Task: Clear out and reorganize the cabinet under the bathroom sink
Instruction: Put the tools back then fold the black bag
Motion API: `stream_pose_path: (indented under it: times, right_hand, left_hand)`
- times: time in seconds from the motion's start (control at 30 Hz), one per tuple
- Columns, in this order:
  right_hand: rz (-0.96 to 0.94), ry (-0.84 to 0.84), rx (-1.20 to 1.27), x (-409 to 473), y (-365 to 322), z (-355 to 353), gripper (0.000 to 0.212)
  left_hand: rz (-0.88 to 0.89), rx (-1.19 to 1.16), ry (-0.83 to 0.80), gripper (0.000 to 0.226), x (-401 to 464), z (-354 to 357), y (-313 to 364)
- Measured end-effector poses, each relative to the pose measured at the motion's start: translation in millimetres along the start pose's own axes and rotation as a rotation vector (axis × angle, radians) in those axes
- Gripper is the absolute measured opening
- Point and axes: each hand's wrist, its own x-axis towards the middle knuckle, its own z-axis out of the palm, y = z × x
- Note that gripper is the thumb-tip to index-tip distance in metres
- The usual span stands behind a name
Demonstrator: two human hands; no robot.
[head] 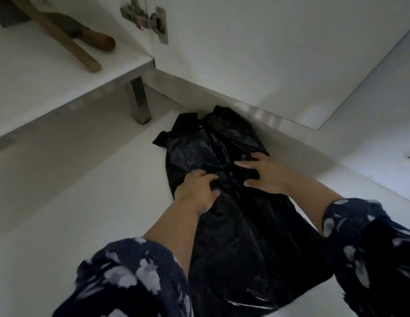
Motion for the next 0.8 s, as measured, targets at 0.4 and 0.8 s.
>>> stream_pose_path:
  times: [0.4,0.8]
  right_hand:
    - [-0.128,0.149,-0.047,35.7,-10.0,74.5,0.058]
    - [-0.292,0.074,-0.250,-20.9,-43.3,109.4,0.067]
  left_hand:
    - [-0.148,0.160,-0.007,0.083,-4.9,21.2,-67.4]
    - [-0.292,0.149,-0.002,0.086,-99.2,34.4,-121.3]
